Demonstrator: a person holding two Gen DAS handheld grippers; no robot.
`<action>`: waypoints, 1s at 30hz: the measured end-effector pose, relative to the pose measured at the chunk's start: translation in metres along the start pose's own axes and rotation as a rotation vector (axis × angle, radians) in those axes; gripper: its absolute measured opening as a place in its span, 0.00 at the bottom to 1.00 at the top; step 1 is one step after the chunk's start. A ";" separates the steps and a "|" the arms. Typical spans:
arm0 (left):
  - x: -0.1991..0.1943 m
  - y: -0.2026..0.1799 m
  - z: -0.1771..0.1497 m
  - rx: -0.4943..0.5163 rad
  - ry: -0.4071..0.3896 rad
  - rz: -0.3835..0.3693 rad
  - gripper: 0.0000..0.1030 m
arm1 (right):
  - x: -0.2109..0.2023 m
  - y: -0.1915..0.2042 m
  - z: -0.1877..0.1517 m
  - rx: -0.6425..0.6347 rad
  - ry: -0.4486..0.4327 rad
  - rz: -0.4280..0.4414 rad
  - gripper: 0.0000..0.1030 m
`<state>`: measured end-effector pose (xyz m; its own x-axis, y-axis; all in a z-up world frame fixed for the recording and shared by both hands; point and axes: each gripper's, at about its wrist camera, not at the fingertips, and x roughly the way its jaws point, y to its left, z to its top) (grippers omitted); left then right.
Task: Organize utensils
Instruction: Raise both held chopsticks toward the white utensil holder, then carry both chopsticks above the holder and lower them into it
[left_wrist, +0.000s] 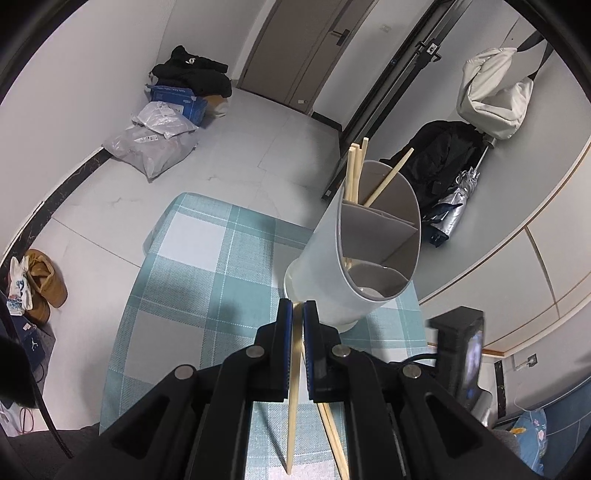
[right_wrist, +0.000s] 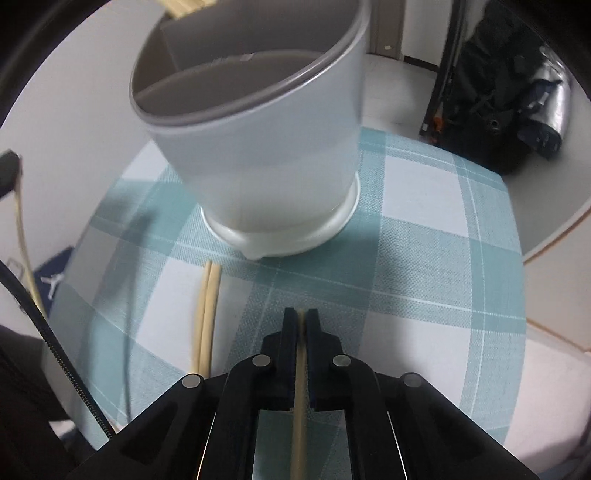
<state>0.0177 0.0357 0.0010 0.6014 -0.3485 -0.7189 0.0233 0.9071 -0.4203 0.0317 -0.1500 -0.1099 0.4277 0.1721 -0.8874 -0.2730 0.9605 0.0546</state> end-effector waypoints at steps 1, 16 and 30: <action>0.000 -0.002 -0.001 0.003 0.001 0.001 0.03 | -0.004 -0.003 -0.001 0.015 -0.019 0.015 0.03; -0.036 -0.041 -0.014 0.091 -0.050 -0.001 0.02 | -0.134 -0.034 -0.035 0.284 -0.513 0.264 0.04; -0.070 -0.081 0.023 0.210 -0.074 -0.062 0.00 | -0.196 -0.033 0.016 0.233 -0.740 0.243 0.04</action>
<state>-0.0078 -0.0079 0.0984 0.6501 -0.3940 -0.6497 0.2229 0.9164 -0.3326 -0.0293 -0.2122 0.0697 0.8608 0.4035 -0.3100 -0.2804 0.8845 0.3728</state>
